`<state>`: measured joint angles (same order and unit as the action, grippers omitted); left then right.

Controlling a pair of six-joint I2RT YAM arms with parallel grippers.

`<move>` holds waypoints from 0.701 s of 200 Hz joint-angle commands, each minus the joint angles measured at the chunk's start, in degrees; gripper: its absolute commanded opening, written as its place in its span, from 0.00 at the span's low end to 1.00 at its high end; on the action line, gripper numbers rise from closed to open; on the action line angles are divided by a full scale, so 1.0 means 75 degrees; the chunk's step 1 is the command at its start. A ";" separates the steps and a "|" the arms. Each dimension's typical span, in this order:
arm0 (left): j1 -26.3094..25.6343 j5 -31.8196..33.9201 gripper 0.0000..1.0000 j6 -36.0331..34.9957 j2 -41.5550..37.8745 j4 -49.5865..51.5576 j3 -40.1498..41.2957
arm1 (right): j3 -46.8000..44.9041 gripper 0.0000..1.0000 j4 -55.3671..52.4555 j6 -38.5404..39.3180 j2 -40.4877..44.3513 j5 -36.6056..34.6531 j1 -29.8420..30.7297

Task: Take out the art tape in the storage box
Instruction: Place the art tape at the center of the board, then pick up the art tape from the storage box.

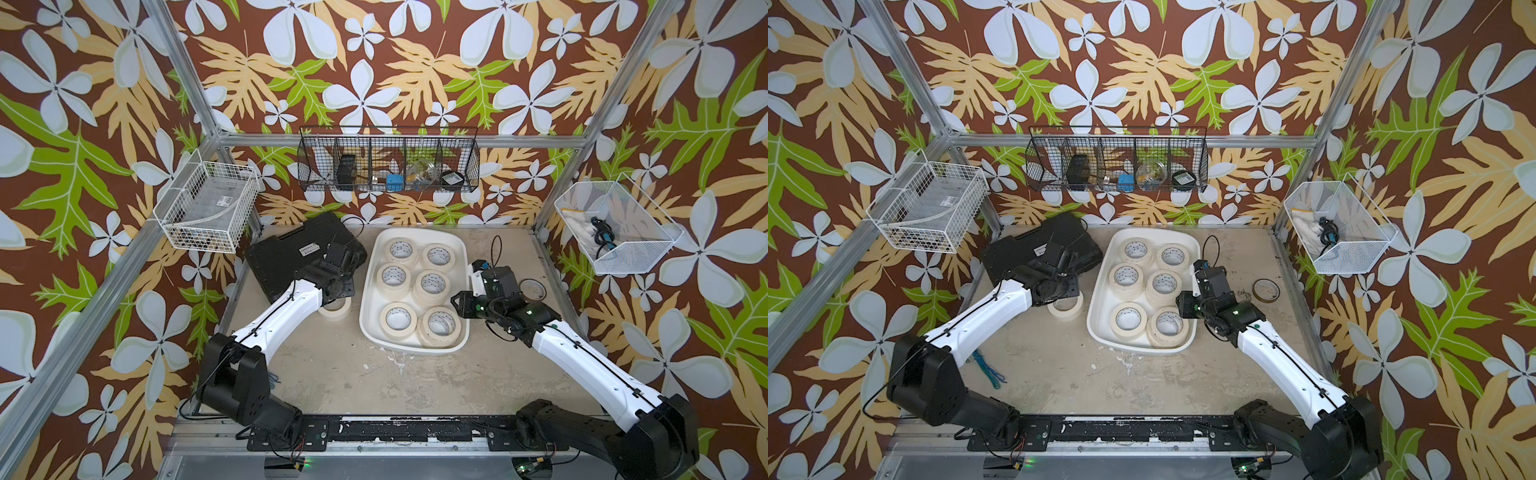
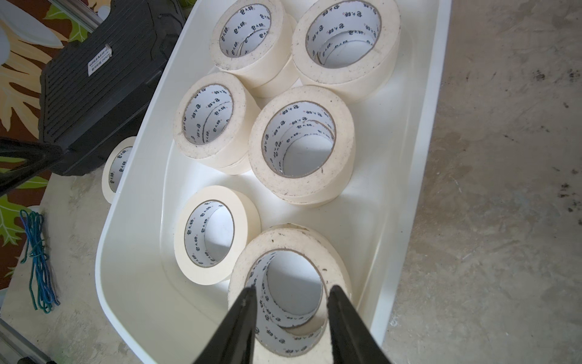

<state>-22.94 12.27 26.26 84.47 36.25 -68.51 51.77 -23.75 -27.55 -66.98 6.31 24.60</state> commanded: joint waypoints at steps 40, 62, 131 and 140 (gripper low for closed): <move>0.0000 -0.1077 0.58 -0.0620 -0.1683 0.0373 0.0352 | 0.0937 0.41 -0.0050 0.0309 -0.0978 -0.0307 0.0335; 0.0000 -0.0191 0.62 -0.0514 -0.2319 0.0668 0.0506 | 0.1304 0.42 0.0018 0.0425 -0.1453 -0.0412 0.0557; 0.0000 -0.0252 0.75 -0.0440 -0.4014 0.0546 0.1246 | 0.2304 0.42 0.0282 0.0545 -0.3246 -0.0733 0.0845; 0.0000 -0.0412 0.76 -0.0402 -0.4098 0.0493 0.1284 | 0.2431 0.43 0.0262 0.0539 -0.3460 -0.0764 0.0846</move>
<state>-22.94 11.68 22.46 55.22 40.75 -59.51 68.10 -22.68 -23.75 -90.13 2.52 30.79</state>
